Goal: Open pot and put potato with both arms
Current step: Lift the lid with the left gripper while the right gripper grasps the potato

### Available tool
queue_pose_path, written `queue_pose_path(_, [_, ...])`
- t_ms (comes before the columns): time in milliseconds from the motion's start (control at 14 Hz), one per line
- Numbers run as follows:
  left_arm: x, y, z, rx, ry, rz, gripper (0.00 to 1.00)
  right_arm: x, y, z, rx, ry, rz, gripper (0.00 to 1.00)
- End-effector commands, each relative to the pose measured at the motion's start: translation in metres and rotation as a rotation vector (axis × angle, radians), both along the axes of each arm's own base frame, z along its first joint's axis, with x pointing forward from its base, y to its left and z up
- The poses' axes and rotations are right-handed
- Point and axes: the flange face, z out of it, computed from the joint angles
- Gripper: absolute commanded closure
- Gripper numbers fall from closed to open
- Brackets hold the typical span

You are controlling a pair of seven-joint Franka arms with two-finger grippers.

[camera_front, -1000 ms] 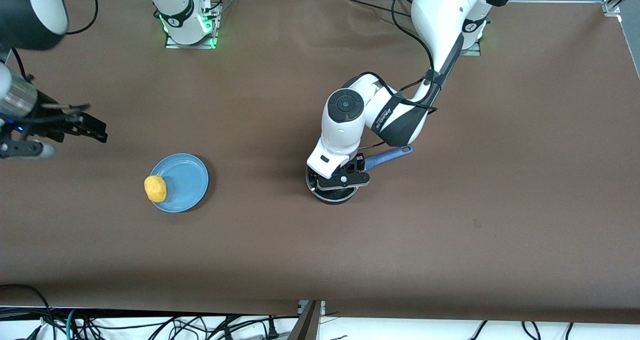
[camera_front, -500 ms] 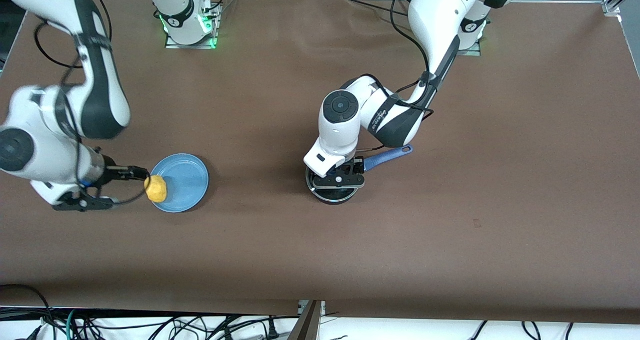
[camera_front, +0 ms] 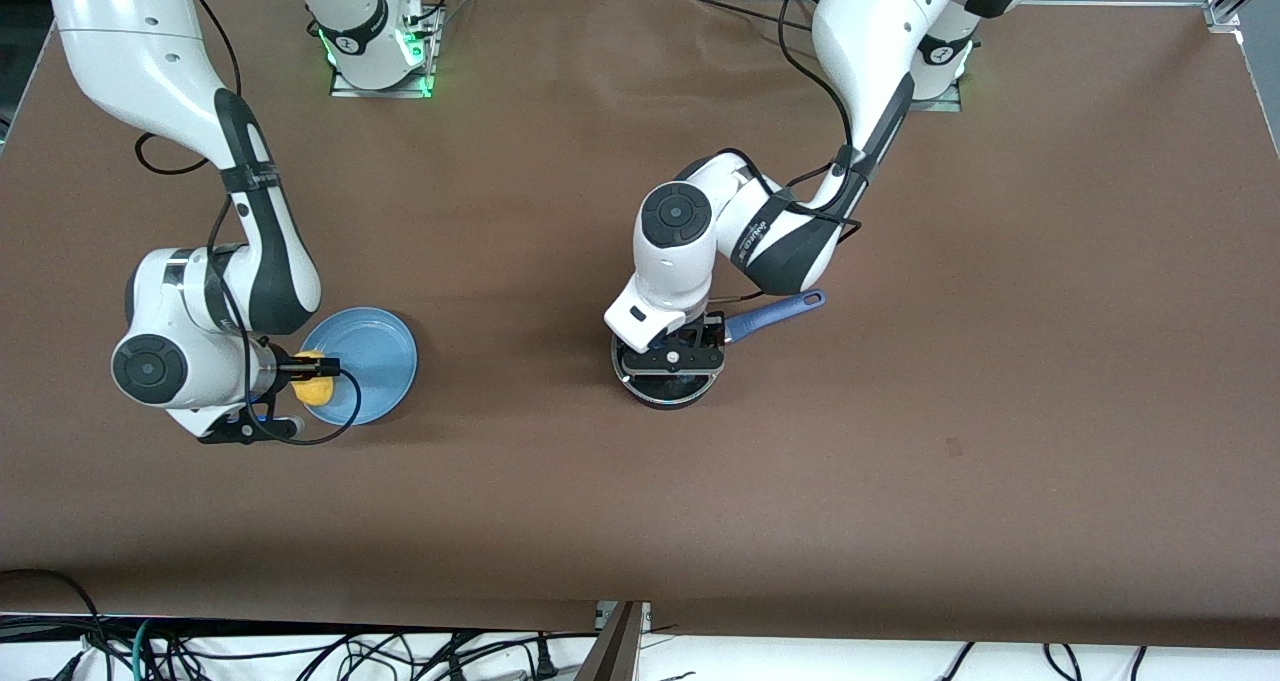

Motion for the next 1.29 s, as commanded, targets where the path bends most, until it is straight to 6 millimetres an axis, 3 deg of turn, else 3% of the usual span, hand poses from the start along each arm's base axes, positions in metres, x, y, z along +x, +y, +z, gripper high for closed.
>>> queue_pose_path(0, [-0.001, 0.0, -0.001, 0.015, -0.004, -0.023, 0.23, -0.003, -0.006, -0.015, -0.003, -0.001, 0.023, 0.0])
queue_pose_path(143, [-0.002, -0.001, -0.001, 0.017, -0.004, -0.025, 0.35, -0.004, -0.014, -0.024, 0.007, -0.008, 0.049, 0.01])
queue_pose_path(214, [-0.002, -0.001, -0.001, 0.018, -0.002, -0.026, 0.38, -0.005, -0.019, -0.026, 0.008, -0.005, 0.046, 0.07])
queue_pose_path(357, [-0.001, 0.0, -0.001, 0.02, -0.001, -0.025, 0.41, -0.005, -0.02, -0.03, 0.01, -0.003, 0.043, 0.38])
queue_pose_path(500, [-0.001, 0.0, 0.0, 0.021, 0.0, -0.024, 0.44, 0.001, -0.013, -0.015, 0.018, -0.025, 0.037, 0.67])
queue_pose_path(571, [-0.002, 0.0, 0.001, 0.02, 0.0, -0.024, 0.44, 0.004, -0.007, -0.002, 0.022, -0.031, 0.04, 0.72])
queue_pose_path(714, [0.0, 0.004, 0.008, 0.023, 0.006, -0.018, 0.44, 0.014, 0.003, 0.032, 0.039, -0.02, -0.008, 0.73])
queue_pose_path(857, [0.003, 0.008, 0.019, 0.029, 0.011, -0.011, 0.44, 0.024, 0.048, 0.067, 0.027, -0.035, -0.048, 0.73])
queue_pose_path(1000, [0.009, 0.02, 0.04, -0.006, 0.031, -0.008, 0.44, 0.024, 0.096, 0.081, 0.036, -0.069, -0.095, 0.73])
queue_pose_path(1143, [0.021, 0.044, 0.069, -0.021, 0.032, -0.031, 0.44, 0.019, 0.143, 0.09, 0.1, -0.077, -0.207, 0.73])
queue_pose_path(1214, [0.032, 0.066, 0.08, -0.02, 0.033, -0.046, 0.45, 0.016, 0.164, 0.093, 0.133, -0.074, -0.261, 0.73])
